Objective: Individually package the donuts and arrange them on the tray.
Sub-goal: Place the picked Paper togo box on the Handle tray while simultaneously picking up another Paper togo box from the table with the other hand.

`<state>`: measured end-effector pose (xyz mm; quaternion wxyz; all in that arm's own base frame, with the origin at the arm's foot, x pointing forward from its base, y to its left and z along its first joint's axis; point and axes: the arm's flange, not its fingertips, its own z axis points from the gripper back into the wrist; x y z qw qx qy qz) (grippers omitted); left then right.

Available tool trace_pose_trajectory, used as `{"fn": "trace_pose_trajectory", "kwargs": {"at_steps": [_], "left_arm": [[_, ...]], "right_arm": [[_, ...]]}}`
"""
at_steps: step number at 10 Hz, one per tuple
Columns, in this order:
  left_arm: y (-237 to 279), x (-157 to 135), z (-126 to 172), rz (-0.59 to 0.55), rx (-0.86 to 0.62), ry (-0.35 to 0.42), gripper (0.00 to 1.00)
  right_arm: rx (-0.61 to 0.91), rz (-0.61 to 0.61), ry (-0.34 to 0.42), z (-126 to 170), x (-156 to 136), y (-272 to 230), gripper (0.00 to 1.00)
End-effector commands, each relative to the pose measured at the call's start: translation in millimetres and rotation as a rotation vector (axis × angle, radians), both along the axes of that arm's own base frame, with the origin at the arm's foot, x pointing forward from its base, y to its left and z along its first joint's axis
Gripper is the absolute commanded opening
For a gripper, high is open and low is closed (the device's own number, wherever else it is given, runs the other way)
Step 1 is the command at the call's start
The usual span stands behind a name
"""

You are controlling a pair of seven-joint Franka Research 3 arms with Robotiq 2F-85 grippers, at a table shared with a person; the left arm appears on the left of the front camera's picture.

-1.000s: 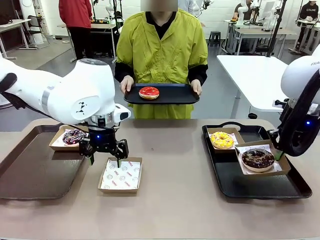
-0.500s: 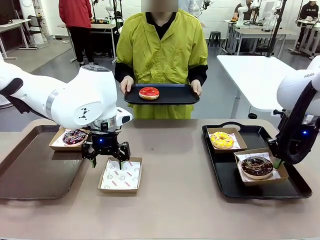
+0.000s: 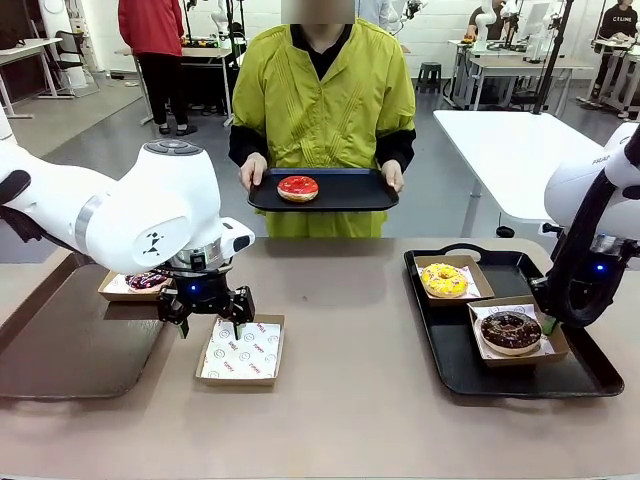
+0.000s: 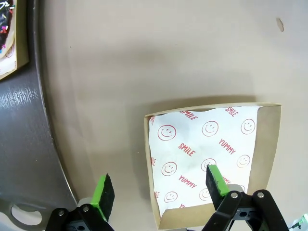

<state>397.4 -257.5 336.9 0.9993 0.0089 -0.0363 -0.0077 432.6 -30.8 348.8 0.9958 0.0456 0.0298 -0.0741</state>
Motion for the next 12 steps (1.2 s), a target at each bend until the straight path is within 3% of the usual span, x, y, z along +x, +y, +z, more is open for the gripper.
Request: {"fn": "trace_pose_trajectory", "kwargs": {"at_steps": [1, 2, 3, 4, 5, 6, 7, 8, 12], "left_arm": [[5.4, -6.5, -3.0, 0.009, -0.014, -0.028, 1.00], [4.9, -4.5, -5.2, 0.004, -0.019, -0.019, 1.00], [4.2, -3.2, -5.7, 0.005, -0.020, -0.011, 1.00], [5.1, -1.7, -4.8, -0.001, -0.028, -0.006, 0.40], [6.7, 1.1, -5.5, 0.008, -0.035, 0.007, 0.40], [8.8, 4.4, -8.1, 0.009, -0.040, 0.016, 0.00], [10.6, 7.1, -10.4, 0.007, -0.056, 0.032, 0.35], [12.0, 10.3, -12.7, 0.008, -0.064, 0.044, 0.00], [13.2, 13.1, -13.1, 0.003, -0.076, 0.062, 0.00]], "right_arm": [[0.020, 0.006, -0.012, -0.7, 5.5, -0.1, 0.02], [0.023, 0.008, -0.008, -0.6, 6.1, -0.3, 0.21], [0.025, 0.013, -0.005, -0.7, 6.3, -0.4, 0.62], [0.029, 0.016, -0.005, -0.3, 7.0, 0.1, 0.81], [0.034, 0.014, -0.007, 0.5, 6.8, -0.4, 0.65], [0.037, 0.011, -0.008, 0.6, 6.7, -0.8, 1.00], [0.040, 0.009, -0.009, 0.7, 6.7, -1.2, 1.00], [0.041, 0.009, -0.011, 0.7, 6.5, -1.4, 1.00], [0.054, 0.003, -0.023, 2.7, 4.8, -3.6, 1.00]]}}
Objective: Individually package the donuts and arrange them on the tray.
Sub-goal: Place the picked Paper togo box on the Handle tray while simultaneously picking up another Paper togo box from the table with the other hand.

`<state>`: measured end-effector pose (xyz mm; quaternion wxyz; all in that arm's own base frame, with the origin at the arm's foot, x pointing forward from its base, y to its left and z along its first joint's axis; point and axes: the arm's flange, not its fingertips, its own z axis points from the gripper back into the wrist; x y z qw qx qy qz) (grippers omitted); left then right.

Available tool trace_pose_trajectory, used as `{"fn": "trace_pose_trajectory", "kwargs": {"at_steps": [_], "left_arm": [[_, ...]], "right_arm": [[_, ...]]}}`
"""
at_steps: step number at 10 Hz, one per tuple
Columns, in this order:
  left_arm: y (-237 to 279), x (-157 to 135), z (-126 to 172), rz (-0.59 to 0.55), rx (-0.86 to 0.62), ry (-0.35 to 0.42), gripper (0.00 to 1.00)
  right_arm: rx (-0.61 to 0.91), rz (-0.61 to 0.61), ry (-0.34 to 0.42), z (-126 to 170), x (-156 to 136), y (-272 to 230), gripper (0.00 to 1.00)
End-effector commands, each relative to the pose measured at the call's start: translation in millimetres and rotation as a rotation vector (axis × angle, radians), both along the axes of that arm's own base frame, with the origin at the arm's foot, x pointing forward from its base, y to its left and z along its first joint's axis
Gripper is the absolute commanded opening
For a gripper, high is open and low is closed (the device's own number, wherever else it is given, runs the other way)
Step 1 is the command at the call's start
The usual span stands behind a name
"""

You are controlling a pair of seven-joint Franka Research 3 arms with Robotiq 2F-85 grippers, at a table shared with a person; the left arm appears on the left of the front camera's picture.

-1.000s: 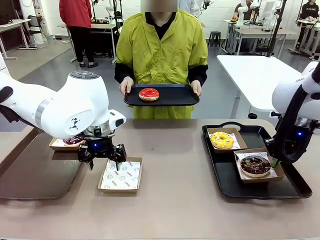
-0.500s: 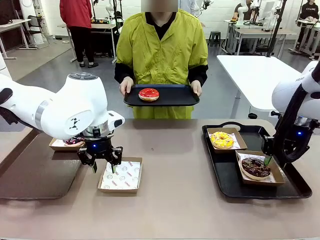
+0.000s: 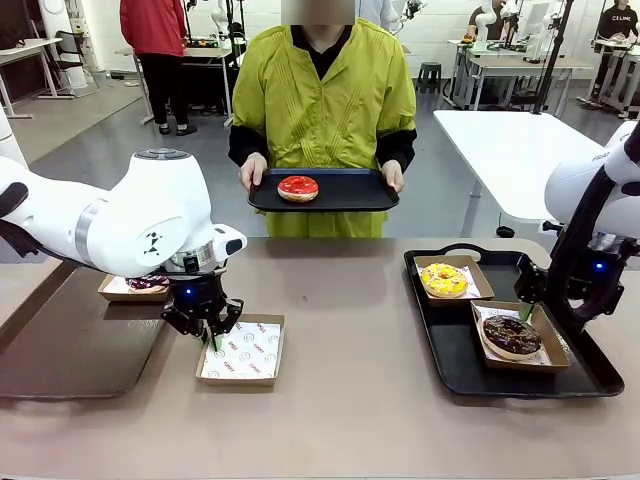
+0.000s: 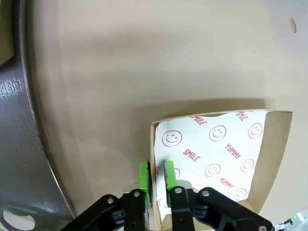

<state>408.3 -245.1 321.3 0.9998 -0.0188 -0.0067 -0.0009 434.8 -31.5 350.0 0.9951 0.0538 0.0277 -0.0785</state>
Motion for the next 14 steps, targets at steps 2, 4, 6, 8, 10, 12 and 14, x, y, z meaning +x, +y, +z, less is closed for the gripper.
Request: {"fn": "trace_pose_trajectory", "kwargs": {"at_steps": [2, 4, 6, 8, 10, 12, 14], "left_arm": [[0.6, 2.3, 3.4, -0.009, -0.025, 0.008, 0.00], [1.0, 2.1, 6.1, -0.010, -0.020, 0.012, 0.00], [1.9, 2.6, 15.4, 0.002, -0.021, 0.015, 0.00], [7.7, 11.2, 55.7, -0.027, -0.065, 0.009, 0.00], [10.9, 28.6, 99.9, -0.060, -0.105, -0.001, 0.00], [5.2, 45.6, 143.0, -0.081, -0.094, -0.023, 0.00], [-1.4, 63.8, 172.3, -0.075, -0.055, -0.021, 0.00]], "right_arm": [[0.041, 0.012, -0.020, 2.2, 2.8, -3.1, 1.00], [0.046, 0.012, -0.028, 4.9, 0.8, -3.7, 1.00], [0.095, 0.017, -0.052, 15.3, -5.4, -7.5, 1.00], [0.374, 0.099, -0.105, 59.4, -24.3, -31.8, 1.00], [0.660, 0.076, -0.205, 100.0, -46.4, -88.5, 1.00], [0.902, 0.043, -0.278, 112.9, -66.1, -157.8, 1.00], [1.089, 0.063, -0.336, 103.0, -83.7, -210.4, 1.00]]}}
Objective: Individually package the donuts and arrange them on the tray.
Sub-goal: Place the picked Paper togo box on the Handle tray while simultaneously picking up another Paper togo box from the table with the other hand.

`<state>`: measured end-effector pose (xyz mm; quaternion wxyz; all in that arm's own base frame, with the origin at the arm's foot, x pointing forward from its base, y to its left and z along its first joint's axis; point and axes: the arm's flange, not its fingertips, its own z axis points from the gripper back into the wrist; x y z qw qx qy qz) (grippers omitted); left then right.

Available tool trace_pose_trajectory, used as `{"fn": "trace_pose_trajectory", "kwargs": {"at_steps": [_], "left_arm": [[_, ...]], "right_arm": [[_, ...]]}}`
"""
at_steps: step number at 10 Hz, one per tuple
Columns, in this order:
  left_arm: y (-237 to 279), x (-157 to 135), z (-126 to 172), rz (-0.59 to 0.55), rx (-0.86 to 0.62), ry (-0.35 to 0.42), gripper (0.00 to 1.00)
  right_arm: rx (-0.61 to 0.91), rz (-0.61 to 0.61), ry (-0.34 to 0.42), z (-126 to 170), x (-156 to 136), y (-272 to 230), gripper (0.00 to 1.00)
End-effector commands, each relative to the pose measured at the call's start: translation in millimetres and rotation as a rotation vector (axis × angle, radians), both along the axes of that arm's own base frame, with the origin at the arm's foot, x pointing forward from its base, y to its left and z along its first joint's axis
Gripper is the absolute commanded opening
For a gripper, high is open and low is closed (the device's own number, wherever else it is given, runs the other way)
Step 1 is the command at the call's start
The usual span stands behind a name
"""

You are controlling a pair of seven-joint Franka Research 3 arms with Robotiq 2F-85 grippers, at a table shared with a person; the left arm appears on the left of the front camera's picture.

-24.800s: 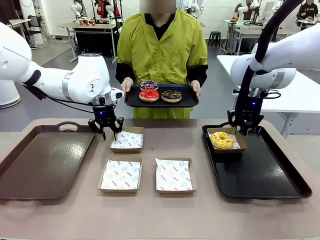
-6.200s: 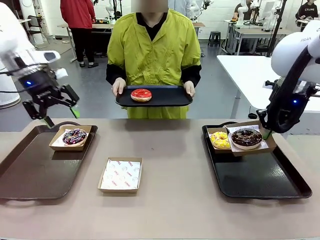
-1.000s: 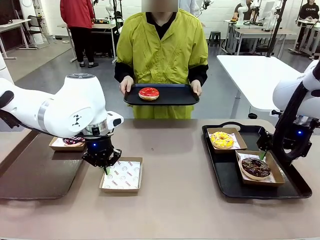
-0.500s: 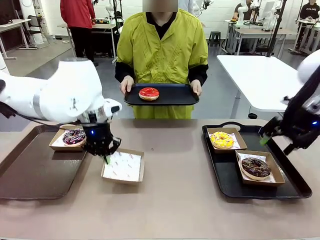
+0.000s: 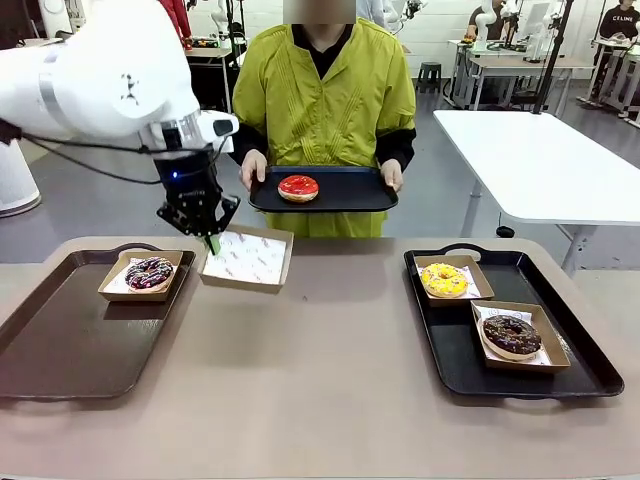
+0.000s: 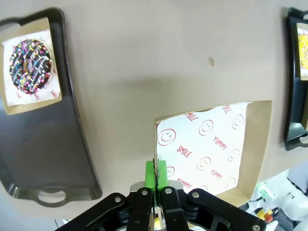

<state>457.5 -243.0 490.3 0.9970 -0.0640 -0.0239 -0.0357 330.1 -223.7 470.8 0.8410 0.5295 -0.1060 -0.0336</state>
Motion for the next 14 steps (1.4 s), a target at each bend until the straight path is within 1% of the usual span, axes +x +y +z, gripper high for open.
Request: {"fn": "trace_pose_trajectory", "kwargs": {"at_steps": [1, 2, 4, 6, 7, 9, 10, 14], "left_arm": [[-6.0, 26.5, 16.4, 0.010, 0.045, 0.020, 0.00], [-8.4, 35.5, 25.5, 0.018, 0.056, 0.021, 0.00], [-11.1, 52.4, 33.7, 0.024, 0.090, 0.026, 0.00], [-8.4, 70.2, 27.8, -0.008, 0.099, 0.051, 0.00], [-6.5, 76.4, 23.4, -0.017, 0.101, 0.066, 0.00], [-3.7, 81.1, 19.8, -0.027, 0.095, 0.074, 0.00], [-6.5, 72.7, 15.8, -0.004, 0.084, 0.061, 0.00], [-6.5, 72.7, 15.8, -0.004, 0.084, 0.061, 0.00]], "right_arm": [[0.162, 0.065, -0.050, -31.5, 12.5, -41.6, 1.00], [0.203, 0.079, -0.072, -45.6, 6.3, -55.7, 1.00], [0.249, 0.079, -0.080, -71.3, -1.1, -71.0, 1.00], [0.254, 0.074, -0.105, -87.6, -3.6, -76.5, 1.00], [0.246, 0.066, -0.103, -90.5, -2.8, -75.4, 1.00], [0.194, 0.037, -0.103, -86.7, -0.7, -66.2, 1.00], [0.244, 0.069, -0.078, -95.4, -6.3, -72.7, 1.00], [0.244, 0.069, -0.078, -95.4, -6.3, -72.7, 1.00]]}}
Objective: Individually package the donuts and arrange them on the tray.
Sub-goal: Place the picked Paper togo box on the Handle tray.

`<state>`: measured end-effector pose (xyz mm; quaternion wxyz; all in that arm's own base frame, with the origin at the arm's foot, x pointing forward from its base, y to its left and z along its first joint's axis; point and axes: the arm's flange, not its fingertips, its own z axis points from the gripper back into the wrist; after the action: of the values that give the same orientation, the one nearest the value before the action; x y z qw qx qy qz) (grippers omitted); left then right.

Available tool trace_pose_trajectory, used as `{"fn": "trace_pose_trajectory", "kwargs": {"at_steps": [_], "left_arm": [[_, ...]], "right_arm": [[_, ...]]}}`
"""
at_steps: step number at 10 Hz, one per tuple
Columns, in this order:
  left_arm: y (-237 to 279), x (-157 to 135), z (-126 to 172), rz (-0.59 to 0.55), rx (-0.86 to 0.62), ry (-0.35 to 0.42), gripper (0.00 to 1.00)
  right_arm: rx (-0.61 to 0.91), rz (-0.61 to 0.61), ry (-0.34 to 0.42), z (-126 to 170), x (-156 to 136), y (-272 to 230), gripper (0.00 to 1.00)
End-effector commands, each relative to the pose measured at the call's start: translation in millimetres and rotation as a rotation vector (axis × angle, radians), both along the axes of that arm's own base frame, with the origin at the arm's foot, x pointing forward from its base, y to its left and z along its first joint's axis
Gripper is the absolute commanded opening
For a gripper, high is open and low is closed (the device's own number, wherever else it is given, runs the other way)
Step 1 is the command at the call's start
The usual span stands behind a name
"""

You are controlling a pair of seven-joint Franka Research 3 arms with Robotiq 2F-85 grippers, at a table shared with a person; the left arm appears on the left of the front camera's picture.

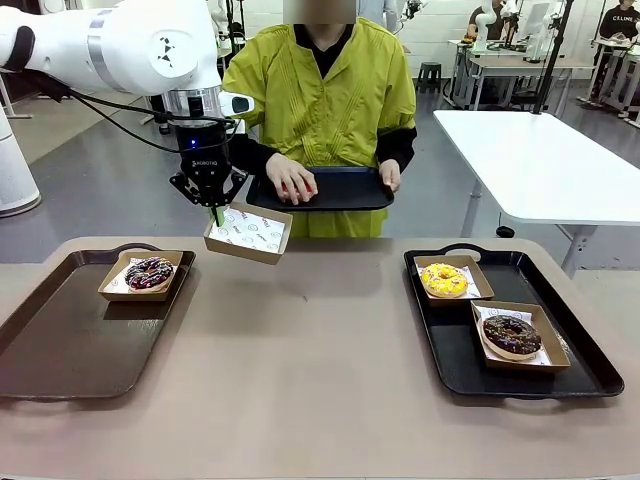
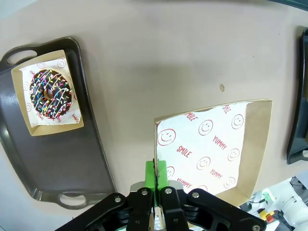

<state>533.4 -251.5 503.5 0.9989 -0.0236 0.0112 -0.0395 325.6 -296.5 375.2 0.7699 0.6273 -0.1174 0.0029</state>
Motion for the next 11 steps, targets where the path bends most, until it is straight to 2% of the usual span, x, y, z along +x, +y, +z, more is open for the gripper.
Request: {"fn": "trace_pose_trajectory", "kwargs": {"at_steps": [1, 11], "left_arm": [[2.0, -3.2, 2.6, 0.006, 0.001, -0.006, 0.00], [2.0, -3.2, 2.6, 0.006, 0.001, -0.006, 0.00]], "right_arm": [[0.011, 0.004, 0.002, 0.3, -1.8, 0.1, 1.00], [0.011, 0.004, 0.002, 0.3, -1.8, 0.1, 1.00]]}}
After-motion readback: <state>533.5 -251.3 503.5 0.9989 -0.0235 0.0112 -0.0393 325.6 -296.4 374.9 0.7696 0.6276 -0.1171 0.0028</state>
